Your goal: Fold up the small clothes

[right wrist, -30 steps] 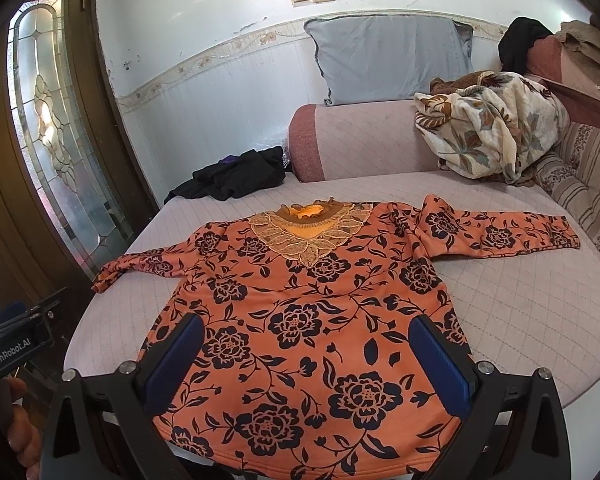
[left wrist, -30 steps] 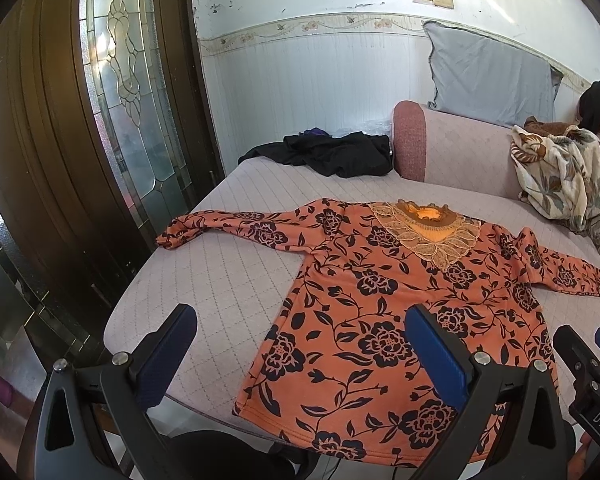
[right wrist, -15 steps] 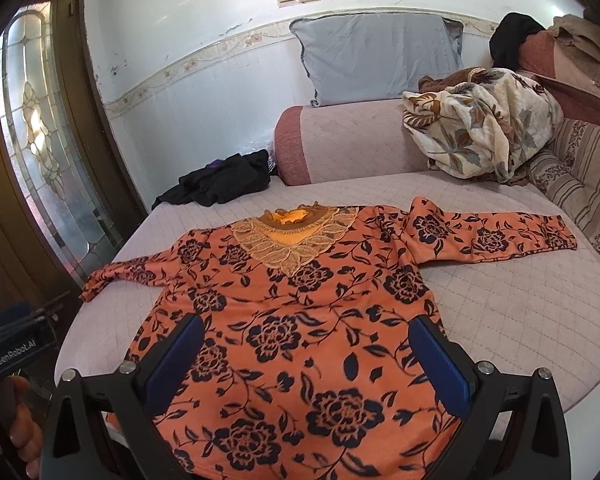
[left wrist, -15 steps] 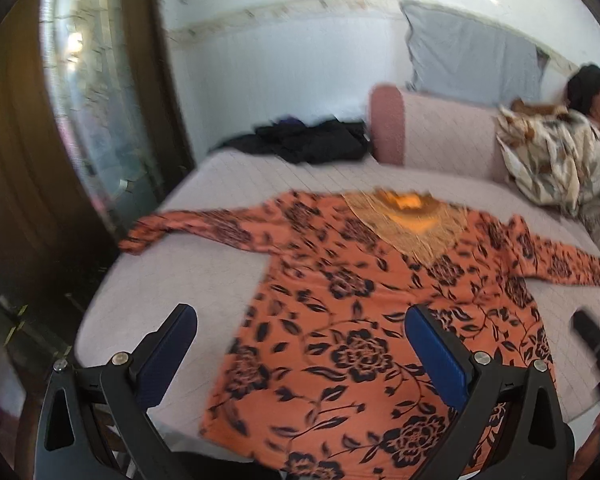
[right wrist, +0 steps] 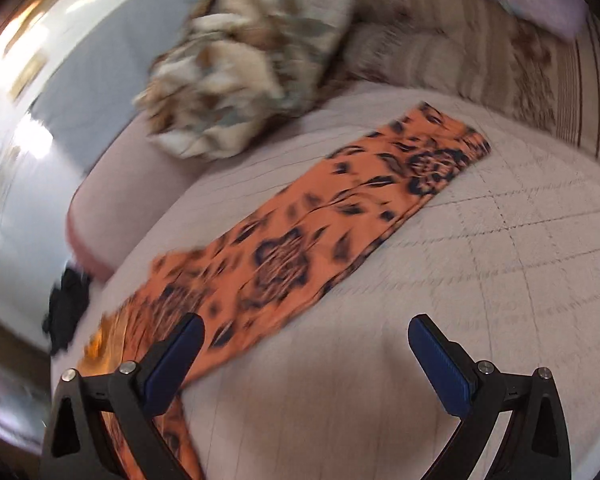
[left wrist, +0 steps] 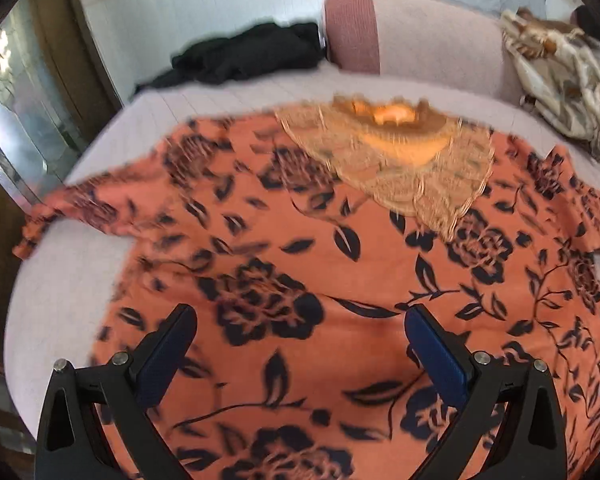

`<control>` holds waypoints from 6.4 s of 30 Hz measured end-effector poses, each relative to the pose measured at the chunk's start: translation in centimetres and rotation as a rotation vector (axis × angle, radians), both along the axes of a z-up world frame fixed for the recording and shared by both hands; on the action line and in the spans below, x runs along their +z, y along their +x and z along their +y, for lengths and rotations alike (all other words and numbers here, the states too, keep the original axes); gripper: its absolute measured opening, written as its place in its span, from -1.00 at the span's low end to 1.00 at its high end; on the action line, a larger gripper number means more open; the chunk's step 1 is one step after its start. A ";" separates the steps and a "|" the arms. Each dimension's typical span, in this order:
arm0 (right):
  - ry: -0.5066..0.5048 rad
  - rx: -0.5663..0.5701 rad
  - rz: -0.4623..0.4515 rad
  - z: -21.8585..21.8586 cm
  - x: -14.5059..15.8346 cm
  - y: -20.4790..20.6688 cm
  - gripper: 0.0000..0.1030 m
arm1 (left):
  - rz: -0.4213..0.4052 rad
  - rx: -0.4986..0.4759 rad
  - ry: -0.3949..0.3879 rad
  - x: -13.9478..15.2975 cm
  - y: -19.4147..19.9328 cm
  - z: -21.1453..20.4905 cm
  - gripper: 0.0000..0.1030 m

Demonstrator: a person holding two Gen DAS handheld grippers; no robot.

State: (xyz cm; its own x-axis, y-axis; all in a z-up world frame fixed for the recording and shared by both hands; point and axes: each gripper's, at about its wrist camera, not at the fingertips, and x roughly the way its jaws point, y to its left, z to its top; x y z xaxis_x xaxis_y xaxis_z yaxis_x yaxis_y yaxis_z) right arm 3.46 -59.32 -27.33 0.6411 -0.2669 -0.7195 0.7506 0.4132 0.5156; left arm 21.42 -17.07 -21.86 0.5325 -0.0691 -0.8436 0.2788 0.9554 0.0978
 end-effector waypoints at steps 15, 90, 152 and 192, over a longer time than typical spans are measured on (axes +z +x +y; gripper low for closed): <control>0.045 -0.246 -0.167 -9.6 -2.5 2.0 -0.86 | 0.051 -0.004 -0.006 -2.7 1.3 -1.3 1.00; 0.357 0.864 -0.316 37.1 0.2 29.6 0.52 | -0.116 0.502 -0.082 4.0 9.1 22.7 1.00; 0.029 1.518 -0.006 74.9 2.5 43.9 0.43 | -0.190 1.552 -0.315 5.5 -1.3 49.7 1.00; 0.632 0.356 -0.411 16.5 1.0 13.1 -0.07 | -0.070 0.496 -0.012 3.3 10.8 18.4 1.00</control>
State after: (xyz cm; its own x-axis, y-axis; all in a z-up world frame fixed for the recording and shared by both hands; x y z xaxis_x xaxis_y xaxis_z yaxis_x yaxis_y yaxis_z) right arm 16.53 -42.81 -26.31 0.8552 0.3771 -0.3556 0.3307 0.1312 0.9346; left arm 32.19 1.37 -18.60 0.5588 0.1974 -0.8055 -0.2161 0.9724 0.0883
